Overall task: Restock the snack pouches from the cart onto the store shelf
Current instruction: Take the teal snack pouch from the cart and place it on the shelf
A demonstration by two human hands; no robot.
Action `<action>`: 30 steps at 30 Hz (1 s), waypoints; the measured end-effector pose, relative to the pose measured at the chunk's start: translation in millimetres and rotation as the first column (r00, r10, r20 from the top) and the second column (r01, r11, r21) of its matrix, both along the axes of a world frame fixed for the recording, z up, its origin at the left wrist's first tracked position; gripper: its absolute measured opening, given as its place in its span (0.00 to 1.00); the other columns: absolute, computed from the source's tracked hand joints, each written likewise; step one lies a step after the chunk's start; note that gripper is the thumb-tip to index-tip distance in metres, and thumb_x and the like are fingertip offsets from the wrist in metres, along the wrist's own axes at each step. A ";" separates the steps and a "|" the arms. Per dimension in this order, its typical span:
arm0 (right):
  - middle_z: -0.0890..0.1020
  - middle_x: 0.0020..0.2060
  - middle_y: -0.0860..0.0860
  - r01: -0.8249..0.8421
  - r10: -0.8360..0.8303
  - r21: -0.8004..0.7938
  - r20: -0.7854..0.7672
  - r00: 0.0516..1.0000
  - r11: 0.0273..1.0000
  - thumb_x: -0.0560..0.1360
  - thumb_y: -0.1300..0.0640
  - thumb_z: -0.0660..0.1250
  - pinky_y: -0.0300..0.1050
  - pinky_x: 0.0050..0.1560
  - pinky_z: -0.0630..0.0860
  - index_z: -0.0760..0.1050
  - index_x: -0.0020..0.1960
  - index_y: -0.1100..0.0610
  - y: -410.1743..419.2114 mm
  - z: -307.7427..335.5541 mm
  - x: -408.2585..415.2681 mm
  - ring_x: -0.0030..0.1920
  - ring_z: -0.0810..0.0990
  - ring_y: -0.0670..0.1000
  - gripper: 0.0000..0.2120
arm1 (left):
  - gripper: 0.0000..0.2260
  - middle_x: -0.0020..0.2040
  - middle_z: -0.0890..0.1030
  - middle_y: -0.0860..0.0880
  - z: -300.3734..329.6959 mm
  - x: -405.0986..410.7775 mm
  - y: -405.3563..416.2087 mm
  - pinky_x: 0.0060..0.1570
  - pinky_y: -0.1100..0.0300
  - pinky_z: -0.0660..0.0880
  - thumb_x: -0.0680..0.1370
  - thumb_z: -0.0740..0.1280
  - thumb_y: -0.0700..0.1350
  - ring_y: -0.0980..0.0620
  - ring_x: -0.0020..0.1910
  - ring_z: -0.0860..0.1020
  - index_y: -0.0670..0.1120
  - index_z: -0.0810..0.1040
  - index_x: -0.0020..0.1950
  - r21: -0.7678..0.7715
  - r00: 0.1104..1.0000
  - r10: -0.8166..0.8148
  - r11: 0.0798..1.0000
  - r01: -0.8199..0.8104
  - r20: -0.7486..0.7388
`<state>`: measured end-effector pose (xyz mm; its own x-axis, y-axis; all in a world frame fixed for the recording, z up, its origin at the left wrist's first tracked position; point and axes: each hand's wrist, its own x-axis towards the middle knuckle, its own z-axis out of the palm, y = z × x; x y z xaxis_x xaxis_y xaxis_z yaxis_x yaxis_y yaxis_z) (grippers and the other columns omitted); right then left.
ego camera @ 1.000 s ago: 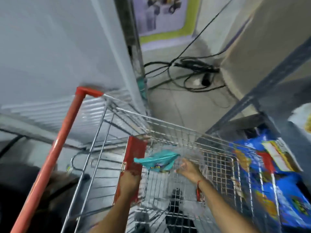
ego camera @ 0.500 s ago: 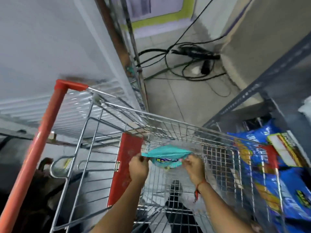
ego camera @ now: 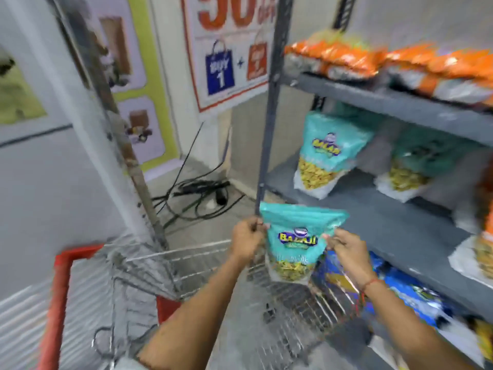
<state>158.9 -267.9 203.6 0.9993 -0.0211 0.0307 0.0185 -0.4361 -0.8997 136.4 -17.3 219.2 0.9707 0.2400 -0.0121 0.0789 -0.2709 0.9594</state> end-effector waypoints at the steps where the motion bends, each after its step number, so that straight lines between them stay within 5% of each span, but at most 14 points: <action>1: 0.82 0.26 0.46 0.023 -0.024 0.010 0.065 0.998 1.000 0.72 0.53 0.70 0.50 0.40 0.75 0.79 0.36 0.53 -10.1 22.2 -0.8 0.29 0.74 0.39 0.07 | 0.13 0.25 0.72 0.46 25.0 5.1 -8.9 0.30 0.56 0.68 0.71 0.66 0.50 0.62 0.27 0.67 0.44 0.73 0.30 0.012 0.997 -0.038 0.999 0.038 0.060; 3: 0.81 0.25 0.46 0.109 -0.112 0.023 0.204 0.973 0.994 0.71 0.47 0.69 0.48 0.39 0.74 0.79 0.35 0.55 -25.9 77.4 -11.4 0.29 0.74 0.38 0.12 | 0.11 0.28 0.76 0.49 68.7 20.7 -25.4 0.32 0.58 0.68 0.71 0.68 0.48 0.57 0.30 0.70 0.45 0.77 0.30 0.004 0.982 -0.141 0.990 0.142 0.127; 6: 0.78 0.25 0.49 0.211 -0.218 0.057 0.343 0.914 0.976 0.73 0.56 0.69 0.45 0.35 0.71 0.77 0.35 0.63 -54.5 148.8 -26.0 0.28 0.72 0.40 0.12 | 0.09 0.25 0.78 0.56 144.4 33.3 -54.3 0.30 0.65 0.70 0.71 0.71 0.42 0.62 0.25 0.71 0.47 0.78 0.31 -0.019 0.941 -0.260 0.963 0.271 0.217; 9: 0.77 0.21 0.45 0.293 -0.309 0.102 0.393 0.866 0.951 0.73 0.55 0.68 0.44 0.32 0.71 0.75 0.30 0.57 -81.2 212.0 -44.0 0.27 0.73 0.43 0.14 | 0.08 0.25 0.78 0.52 213.7 36.9 -84.0 0.31 0.66 0.73 0.69 0.73 0.41 0.62 0.23 0.74 0.47 0.79 0.30 -0.019 0.907 -0.316 0.942 0.334 0.278; 11: 0.76 0.19 0.44 0.314 -0.338 0.127 0.423 0.841 0.941 0.74 0.60 0.68 0.36 0.28 0.69 0.74 0.28 0.54 -98.6 247.2 -53.6 0.24 0.71 0.40 0.15 | 0.09 0.29 0.81 0.48 248.7 39.1 -102.7 0.40 0.56 0.77 0.68 0.74 0.41 0.54 0.30 0.79 0.48 0.81 0.27 -0.064 0.890 -0.347 0.922 0.381 0.296; 15: 0.73 0.24 0.50 0.344 -0.371 0.146 0.470 0.801 0.927 0.75 0.60 0.66 0.37 0.28 0.67 0.70 0.27 0.54 -118.5 296.9 -75.2 0.23 0.70 0.41 0.18 | 0.05 0.39 0.84 0.42 292.9 40.4 -134.9 0.52 0.44 0.79 0.62 0.76 0.48 0.46 0.39 0.81 0.50 0.81 0.30 -0.088 0.866 -0.365 0.905 0.416 0.341; 19: 0.73 0.21 0.45 0.365 -0.417 0.202 0.483 0.770 0.909 0.75 0.62 0.65 0.29 0.24 0.64 0.70 0.27 0.55 -124.7 315.4 -95.2 0.21 0.69 0.38 0.18 | 0.06 0.41 0.86 0.43 306.2 35.6 -156.7 0.52 0.45 0.81 0.67 0.74 0.44 0.45 0.39 0.82 0.48 0.81 0.31 -0.139 0.868 -0.379 0.887 0.439 0.321; 26: 0.81 0.33 0.49 0.361 -0.401 0.176 0.405 0.822 0.916 0.76 0.58 0.65 0.38 0.33 0.70 0.79 0.38 0.58 -140.6 293.7 -91.8 0.32 0.74 0.46 0.10 | 0.03 0.44 0.86 0.41 288.3 37.1 -174.8 0.53 0.48 0.80 0.69 0.73 0.43 0.47 0.40 0.81 0.47 0.82 0.35 -0.139 0.875 -0.399 0.884 0.446 0.274; 30: 0.80 0.30 0.49 0.385 -0.413 0.149 0.346 0.843 0.911 0.75 0.57 0.66 0.39 0.34 0.70 0.78 0.35 0.58 -148.6 265.3 -72.2 0.31 0.75 0.47 0.11 | 0.07 0.40 0.84 0.40 262.1 51.0 -177.1 0.45 0.51 0.80 0.69 0.73 0.43 0.46 0.38 0.79 0.49 0.81 0.31 -0.147 0.905 -0.377 0.901 0.408 0.197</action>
